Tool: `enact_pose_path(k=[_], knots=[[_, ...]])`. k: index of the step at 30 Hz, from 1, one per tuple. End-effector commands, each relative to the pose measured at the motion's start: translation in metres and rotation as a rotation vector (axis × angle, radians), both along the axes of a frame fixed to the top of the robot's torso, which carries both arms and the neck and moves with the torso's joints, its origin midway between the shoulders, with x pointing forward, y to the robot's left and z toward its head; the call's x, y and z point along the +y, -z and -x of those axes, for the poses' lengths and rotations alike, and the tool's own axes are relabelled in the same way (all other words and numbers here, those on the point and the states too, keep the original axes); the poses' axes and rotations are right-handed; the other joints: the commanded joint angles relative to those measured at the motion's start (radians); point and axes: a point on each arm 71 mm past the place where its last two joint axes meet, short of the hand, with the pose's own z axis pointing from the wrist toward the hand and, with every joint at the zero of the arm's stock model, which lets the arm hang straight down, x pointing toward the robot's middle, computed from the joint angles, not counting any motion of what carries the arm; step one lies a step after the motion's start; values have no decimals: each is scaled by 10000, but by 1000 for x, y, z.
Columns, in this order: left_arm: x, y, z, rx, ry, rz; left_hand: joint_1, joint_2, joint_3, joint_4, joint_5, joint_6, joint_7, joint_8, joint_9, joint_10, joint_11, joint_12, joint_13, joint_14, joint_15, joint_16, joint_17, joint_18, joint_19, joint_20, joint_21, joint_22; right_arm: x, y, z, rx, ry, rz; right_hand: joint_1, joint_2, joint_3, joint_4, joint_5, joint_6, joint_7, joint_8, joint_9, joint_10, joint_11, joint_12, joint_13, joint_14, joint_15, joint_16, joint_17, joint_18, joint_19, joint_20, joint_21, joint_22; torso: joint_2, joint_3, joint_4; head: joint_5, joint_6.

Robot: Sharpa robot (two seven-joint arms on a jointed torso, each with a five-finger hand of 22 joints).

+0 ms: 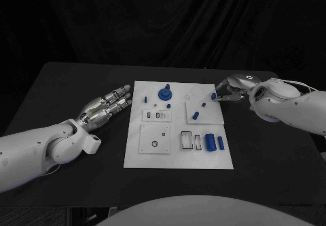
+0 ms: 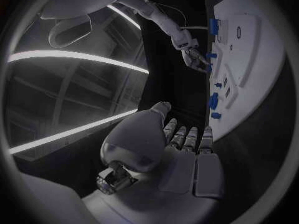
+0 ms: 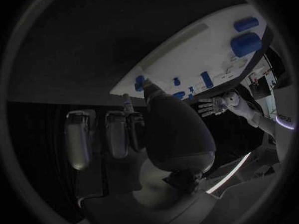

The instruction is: Assemble the parts on the task board

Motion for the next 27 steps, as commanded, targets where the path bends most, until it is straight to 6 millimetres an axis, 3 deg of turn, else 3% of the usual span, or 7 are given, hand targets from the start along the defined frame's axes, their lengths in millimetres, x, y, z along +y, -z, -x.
enact_pose_path(k=[1, 8, 18, 23, 27], knots=[[0, -12, 2, -1262, 89, 1349, -93, -17, 51, 7, 59, -46, -13, 30, -5, -18, 55, -66, -13, -4, 47, -37, -10, 36, -9, 48, -35, -11, 0, 2, -2, 59, 149, 119, 18, -108, -57, 28, -63, -47, -4, -35, 9, 1060, 52, 26, 2634, 1057, 77, 29, 2635, -79, 1022, 70, 26, 2632, 0, 1, -11, -2, 2], [0, -12, 3, -1237, 121, 1364, -104, -17, 73, 0, 59, -51, -14, 29, -6, -18, 70, -66, -13, -4, 58, -37, -10, 33, -9, 56, -35, -11, 6, 3, -5, 51, 18, 124, 144, -81, -48, -56, 73, 30, -5, 7, 49, 1060, 52, 26, 2634, 1057, 77, 29, 2635, -79, 1022, 71, 26, 2632, 3, 10, 6, -51, 2], [0, -11, 3, -1209, 130, 1362, -104, -17, 73, 0, 59, -51, -14, 29, -6, -18, 70, -66, -13, -4, 58, -37, -10, 33, -9, 56, -35, -11, 12, 6, -5, 119, -170, 99, 241, -73, -63, -140, 348, 195, -14, 89, 142, 1060, 45, 26, 2634, 1057, 73, 29, 2635, -79, 1022, 68, 26, 2632, 2, 3, -29, 15, 2], [0, -11, 3, -1199, 128, 1359, -104, -17, 73, 0, 59, -51, -14, 29, -6, -18, 70, -66, -13, -4, 58, -37, -10, 33, -9, 56, -35, -11, 14, 7, -6, 141, -192, 111, 388, -29, -42, -282, 1143, 518, -33, 271, 430, 1060, 26, 26, 2634, 1057, 56, 29, 2635, -79, 1022, 52, 26, 2632, 3, 4, -5, -18, 2], [0, -11, 3, -1192, 136, 1361, -113, -18, 95, -9, 59, -57, -11, 28, -7, -18, 78, -66, -13, -4, 67, -37, -10, 31, -9, 63, -35, -11, 15, 8, -7, 155, -221, 114, 447, -14, -16, -359, 1516, 743, -48, 415, 669, 1060, 9, 26, 2634, 1057, 45, 29, 2635, -79, 1022, 36, 26, 2632, 5, 6, -6, -24, 2]])
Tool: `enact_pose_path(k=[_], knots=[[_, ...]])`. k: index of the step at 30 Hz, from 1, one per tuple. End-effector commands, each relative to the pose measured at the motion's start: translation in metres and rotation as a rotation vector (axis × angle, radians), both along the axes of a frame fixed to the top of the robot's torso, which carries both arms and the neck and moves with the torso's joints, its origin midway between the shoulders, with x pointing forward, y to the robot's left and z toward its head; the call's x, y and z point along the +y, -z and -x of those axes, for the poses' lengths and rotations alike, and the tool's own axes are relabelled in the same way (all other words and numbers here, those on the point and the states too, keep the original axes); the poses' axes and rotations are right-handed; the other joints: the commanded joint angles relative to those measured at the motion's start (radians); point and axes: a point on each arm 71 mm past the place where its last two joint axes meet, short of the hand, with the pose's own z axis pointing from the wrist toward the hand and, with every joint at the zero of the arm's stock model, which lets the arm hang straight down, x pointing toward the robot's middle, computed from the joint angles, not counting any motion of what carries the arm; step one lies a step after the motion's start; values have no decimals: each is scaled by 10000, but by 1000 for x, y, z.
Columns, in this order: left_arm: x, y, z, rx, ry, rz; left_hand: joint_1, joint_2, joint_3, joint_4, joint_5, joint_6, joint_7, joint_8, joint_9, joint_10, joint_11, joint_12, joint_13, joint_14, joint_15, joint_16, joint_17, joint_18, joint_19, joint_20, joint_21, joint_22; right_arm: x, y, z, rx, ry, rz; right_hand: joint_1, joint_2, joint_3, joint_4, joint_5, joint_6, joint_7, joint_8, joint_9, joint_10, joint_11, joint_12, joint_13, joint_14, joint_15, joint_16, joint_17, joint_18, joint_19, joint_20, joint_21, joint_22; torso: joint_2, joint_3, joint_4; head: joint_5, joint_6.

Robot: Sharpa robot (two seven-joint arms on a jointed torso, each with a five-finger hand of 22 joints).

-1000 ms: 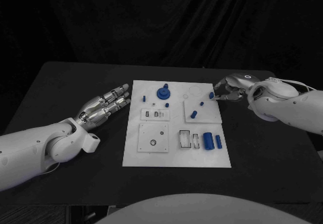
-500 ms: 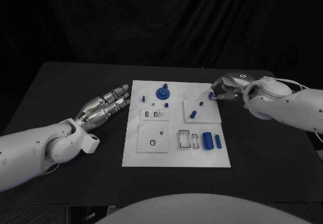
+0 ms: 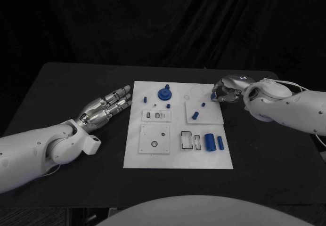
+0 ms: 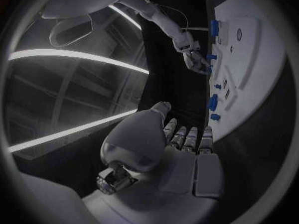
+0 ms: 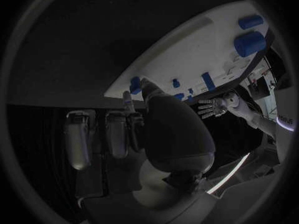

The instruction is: Assemble the parts on the task board

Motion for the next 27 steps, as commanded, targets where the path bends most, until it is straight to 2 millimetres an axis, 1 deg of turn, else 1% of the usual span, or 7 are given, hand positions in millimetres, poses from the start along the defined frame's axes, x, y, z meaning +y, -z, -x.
enact_pose_path(k=[1, 2, 7, 10, 14, 16, 27], knots=[[0, -12, 2, -1252, 39, 1322, -114, -18, 67, 20, 59, -57, -11, 28, -7, -18, 78, -66, -12, -4, 68, -36, -16, 32, -8, 63, -35, -10, 1, 2, 0, 71, -29, 80, 200, 10, 35, -146, 459, 317, -33, 220, 281, 1060, -8, 26, 2634, 1057, 35, 29, 2635, -78, 1021, 18, 26, 2634, 2, 1, 9, -5, -1], [0, -12, 2, -1250, 41, 1322, -114, -18, 67, 20, 59, -57, -11, 28, -7, -18, 78, -66, -12, -4, 68, -36, -16, 32, -8, 63, -35, -10, 1, 2, 0, 72, -35, 79, 259, 20, 70, -204, 695, 427, -54, 306, 402, 1060, -22, 26, 2634, 1057, 19, 29, 2635, -78, 1021, 6, 26, 2634, 1, 1, 10, -5, -1], [0, -12, 2, -1240, 48, 1323, -114, -18, 67, 20, 59, -57, -11, 28, -7, -18, 78, -66, -12, -4, 68, -36, -16, 32, -8, 63, -35, -10, 3, 3, -1, 53, -56, 70, 325, 64, 123, -315, 893, 689, -103, 549, 799, 1060, -70, 26, 2634, 1057, -11, 29, 2635, -78, 1021, -22, 26, 2634, 0, -3, 7, 0, -1], [0, -12, 2, -1236, 51, 1325, -114, -18, 67, 20, 59, -57, -11, 28, -7, -18, 78, -66, -12, -4, 68, -36, -16, 32, -8, 63, -35, -10, 5, 3, -2, 12, -49, 61, 346, 114, 152, -359, 824, 782, -121, 651, 1009, 1060, -81, 26, 2634, 1057, -30, 29, 2635, -78, 1021, -34, 26, 2634, 2, -3, 3, 6, -1], [0, -12, 2, -1228, 58, 1326, -114, -18, 67, 20, 59, -57, -11, 28, -7, -18, 78, -66, -12, -4, 68, -36, -16, 32, -8, 63, -35, -10, 6, 4, -2, -45, -31, 40, 396, 221, 177, -440, 239, 760, -146, 727, 1381, 1060, -102, 26, 2634, 1057, -55, 29, 2635, -78, 1021, -55, 26, 2634, 1, -1, -2, 20, -1], [0, -12, 2, -1222, 64, 1328, -114, -18, 67, 20, 59, -57, -11, 28, -7, -18, 78, -66, -12, -4, 68, -36, -16, 32, -8, 63, -35, -10, 7, 5, -3, -83, -33, 23, 440, 267, 201, -475, 167, 779, -161, 753, 1469, 1060, -109, 26, 2634, 1057, -57, 29, 2635, -78, 1021, -59, 26, 2634, 3, 1, 1, 21, -1], [2, -11, 4, -1194, 18, 1301, -124, -20, 92, 8, 58, -66, -9, 26, -8, -18, 87, -66, -12, -4, 78, -36, -16, 30, -8, 72, -35, -10, 8, -6, 8, -1029, -222, -601, 661, 355, 311, -692, 599, 1178, -197, 1011, 1975, 1060, -150, 26, 2634, 1057, -97, 29, 2635, -78, 1021, -96, 26, 2634, 7, 5, 7, 77, -1]])
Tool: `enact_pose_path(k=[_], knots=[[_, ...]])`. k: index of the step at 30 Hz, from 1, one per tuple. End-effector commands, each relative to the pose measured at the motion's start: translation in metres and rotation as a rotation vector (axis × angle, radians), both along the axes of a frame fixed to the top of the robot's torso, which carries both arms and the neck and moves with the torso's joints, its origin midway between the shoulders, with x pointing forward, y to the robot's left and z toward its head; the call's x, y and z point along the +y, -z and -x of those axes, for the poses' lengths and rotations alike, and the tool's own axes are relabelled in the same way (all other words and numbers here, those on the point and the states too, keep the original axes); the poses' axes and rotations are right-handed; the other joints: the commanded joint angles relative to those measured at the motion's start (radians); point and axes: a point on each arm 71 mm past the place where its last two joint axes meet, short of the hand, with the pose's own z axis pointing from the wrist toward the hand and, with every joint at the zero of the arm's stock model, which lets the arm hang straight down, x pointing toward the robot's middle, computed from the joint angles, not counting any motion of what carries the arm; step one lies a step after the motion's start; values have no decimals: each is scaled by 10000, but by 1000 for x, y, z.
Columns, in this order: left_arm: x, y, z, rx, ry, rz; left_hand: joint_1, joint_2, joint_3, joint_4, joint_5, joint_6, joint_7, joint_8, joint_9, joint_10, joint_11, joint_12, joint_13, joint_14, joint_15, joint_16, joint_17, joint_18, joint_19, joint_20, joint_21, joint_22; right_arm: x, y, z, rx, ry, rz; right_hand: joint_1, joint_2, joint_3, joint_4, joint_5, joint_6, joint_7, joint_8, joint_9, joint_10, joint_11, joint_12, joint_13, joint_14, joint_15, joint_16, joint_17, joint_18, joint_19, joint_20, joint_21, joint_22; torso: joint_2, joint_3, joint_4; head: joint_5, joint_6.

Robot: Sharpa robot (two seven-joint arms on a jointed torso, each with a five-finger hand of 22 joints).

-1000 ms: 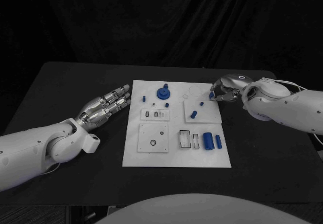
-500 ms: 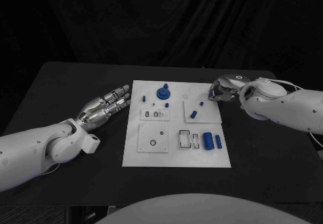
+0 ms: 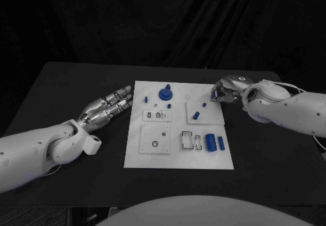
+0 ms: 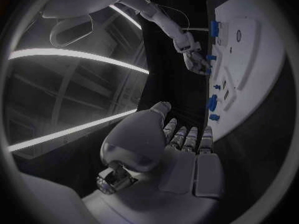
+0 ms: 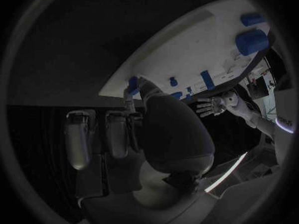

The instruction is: Assemble the parts on the task board

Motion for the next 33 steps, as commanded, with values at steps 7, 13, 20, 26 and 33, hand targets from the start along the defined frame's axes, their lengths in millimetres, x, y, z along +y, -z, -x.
enact_pose_path(k=[7, 13, 20, 26, 33], knots=[[2, -12, 3, -1238, -48, 1250, -89, 19, 75, -26, 58, -54, -8, 28, -6, 18, 55, -66, -12, -3, 82, -36, -9, 29, -8, 76, -35, -14, 22, -43, 23, -1707, -783, -855, 139, -31, -8, -72, 241, 269, -37, 129, 326, 1057, -46, 26, 2635, 1057, -88, 29, 2635, -78, 1057, -60, 26, 2629, -11, 6, 8, 34, -2], [2, -12, 2, -1234, -53, 1226, -89, 19, 75, -26, 58, -54, -8, 28, -6, 18, 55, -66, -12, -3, 82, -36, -9, 29, -8, 76, -35, -14, 59, -65, 44, -1599, -1648, -1074, 101, -61, -31, -54, 178, 265, -35, 116, 360, 1057, -41, 26, 2635, 1057, -82, 29, 2635, -78, 1057, -55, 26, 2629, -45, -28, -8, 49, -2], [-1, -11, 1, -1214, 22, 1252, -89, 19, 75, -26, 58, -54, -8, 28, -6, 18, 55, -66, -12, -3, 82, -36, -9, 29, -8, 76, -35, -14, 104, -52, 57, -666, -2360, -863, 93, -72, -36, -59, 118, 293, -37, 118, 403, 1057, -36, 26, 2635, 1057, -83, 29, 2635, -78, 1057, -53, 26, 2629, -49, -44, 8, 55, -2], [-5, -10, 0, -1191, 89, 1277, -106, 14, 107, -41, 57, -60, -4, 29, -6, 18, 68, -66, -12, -3, 100, -36, -9, 27, -8, 91, -35, -14, 134, -31, 61, -366, -2676, -531, 80, -124, -33, -90, 276, 319, 5, 86, 476, 1057, 39, 26, 2635, 1057, -39, 29, 2635, -78, 1057, -27, 26, 2629, -70, -43, -4, 118, -2], [-7, -9, 0, -1151, 135, 1289, -120, 19, 134, -48, 56, -66, -2, 28, -7, 18, 72, -66, -12, -3, 116, -36, -9, 25, -8, 104, -35, -14, 160, -14, 59, -258, -2894, -412, 11, -196, 11, -124, 760, 324, 35, -13, 552, 1057, 73, 26, 2635, 1057, -10, 29, 2635, -78, 1057, 4, 26, 2629, -122, -18, -21, 183, -2]])
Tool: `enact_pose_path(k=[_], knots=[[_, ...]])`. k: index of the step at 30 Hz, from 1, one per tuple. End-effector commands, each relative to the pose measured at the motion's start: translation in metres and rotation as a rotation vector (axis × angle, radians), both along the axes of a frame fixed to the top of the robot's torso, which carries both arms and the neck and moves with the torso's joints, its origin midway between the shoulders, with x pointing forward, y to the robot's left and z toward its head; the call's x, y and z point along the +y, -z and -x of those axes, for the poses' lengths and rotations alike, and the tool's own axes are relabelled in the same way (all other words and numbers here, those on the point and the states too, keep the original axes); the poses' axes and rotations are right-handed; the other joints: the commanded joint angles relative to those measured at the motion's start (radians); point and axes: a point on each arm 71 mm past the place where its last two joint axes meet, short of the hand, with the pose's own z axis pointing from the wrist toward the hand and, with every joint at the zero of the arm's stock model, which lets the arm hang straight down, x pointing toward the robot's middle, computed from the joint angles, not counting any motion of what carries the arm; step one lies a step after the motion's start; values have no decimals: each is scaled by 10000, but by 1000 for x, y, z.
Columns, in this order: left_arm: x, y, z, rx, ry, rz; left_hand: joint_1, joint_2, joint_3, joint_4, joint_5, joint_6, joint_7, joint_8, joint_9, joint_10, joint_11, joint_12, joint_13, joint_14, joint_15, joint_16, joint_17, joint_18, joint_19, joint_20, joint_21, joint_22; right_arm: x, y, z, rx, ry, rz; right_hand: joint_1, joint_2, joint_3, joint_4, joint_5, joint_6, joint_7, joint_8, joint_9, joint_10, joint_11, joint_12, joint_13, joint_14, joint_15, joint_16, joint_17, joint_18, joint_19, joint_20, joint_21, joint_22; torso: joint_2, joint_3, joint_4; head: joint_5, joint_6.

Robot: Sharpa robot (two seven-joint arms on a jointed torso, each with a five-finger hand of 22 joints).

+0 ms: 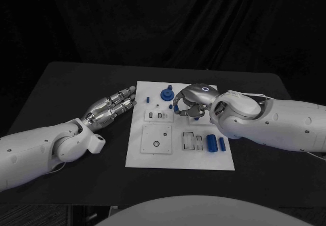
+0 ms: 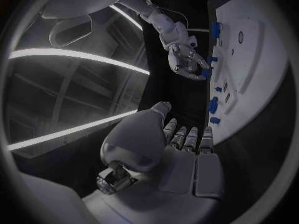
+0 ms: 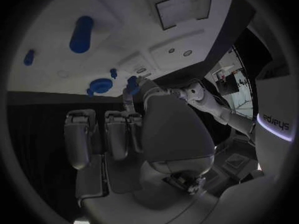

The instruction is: Assemble the parts on the task board

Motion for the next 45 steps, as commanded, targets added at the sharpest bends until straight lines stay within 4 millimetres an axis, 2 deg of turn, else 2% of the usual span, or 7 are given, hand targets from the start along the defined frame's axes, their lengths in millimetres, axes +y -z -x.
enact_pose_path(k=[1, 10, 19, 24, 32, 39, 45], knots=[[0, -11, 2, -1170, 23, 1265, -121, 18, 79, 7, 56, -66, -2, 28, -7, 18, 73, -66, -11, -4, 43, -37, -16, 25, 28, 68, -35, -16, 4, 6, -4, -68, 345, 532, -88, -59, -11, -14, 44, 164, -100, -61, 554, 1058, 86, 26, 2627, 1020, 35, 29, 2635, -79, 1057, 11, 26, 2633, -38, 10, -3, 23, -2], [-2, -10, 1, -1134, 82, 1281, -130, 22, 97, 4, 57, -72, 0, 27, -8, 18, 73, -66, -11, -4, 53, -37, -16, 23, 28, 77, -35, -16, 17, 16, -7, -55, 239, 676, -245, -96, -11, 44, -10, -3, -34, -240, 544, 1058, 141, 26, 2627, 1020, 82, 29, 2635, -79, 1057, 52, 26, 2633, -5, 29, 60, -85, -2], [-3, -10, 1, -1103, 104, 1278, -148, 26, 132, -1, 59, -68, 4, 28, -7, 18, 73, -66, -11, -4, 71, -37, -16, 20, 28, 91, -35, -16, 24, 19, -8, -274, 15, 1239, -325, -106, -6, 74, -82, -97, -2, -342, 535, 1058, 150, 26, 2627, 1020, 97, 29, 2635, -79, 1057, 70, 26, 2633, -3, 5, 5, -43, -2], [-3, -10, 1, -1099, 105, 1275, -148, 26, 132, -1, 59, -68, 4, 28, -7, 18, 73, -66, -11, -4, 71, -37, -16, 20, 28, 91, -35, -16, 27, 20, -9, -232, -36, 1413, -412, -111, -5, 110, -199, -190, 26, -442, 526, 1058, 163, 26, 2627, 1020, 109, 29, 2635, -79, 1057, 84, 26, 2633, -13, 14, -36, -4, -2], [-3, -10, 2, -1094, 103, 1271, -148, 26, 132, -1, 59, -68, 4, 28, -7, 18, 73, -66, -11, -4, 71, -37, -16, 20, 28, 91, -35, -16, 32, 22, -10, -165, -107, 1579, -501, -128, -5, 131, -444, -311, 51, -584, 514, 1058, 164, 26, 2627, 1020, 116, 29, 2635, -79, 1057, 100, 26, 2633, -12, 17, -2, -39, -2], [-3, -10, 1, -1100, 96, 1266, -161, 23, 153, -6, 58, -61, 4, 29, -6, 18, 73, -66, -11, -4, 79, -37, -16, 19, 28, 100, -35, -16, 33, 23, -10, -57, -156, 1738, -563, -152, 23, 132, -750, -596, 74, -883, 398, 1058, 160, 26, 2627, 1020, 114, 29, 2635, -79, 1057, 105, 26, 2633, -15, 15, -9, -7, -2], [-4, -10, 1, -1096, 101, 1264, -161, 23, 153, -6, 58, -61, 4, 29, -6, 18, 73, -66, -11, -4, 79, -37, -16, 19, 28, 100, -35, -16, 34, 24, -10, -27, -240, 1784, -772, -284, -88, 214, -1352, -1137, 74, -1350, 95, 1058, 164, 26, 2627, 1020, 120, 29, 2635, -79, 1057, 114, 26, 2633, -16, 14, -1, -36, -2]])
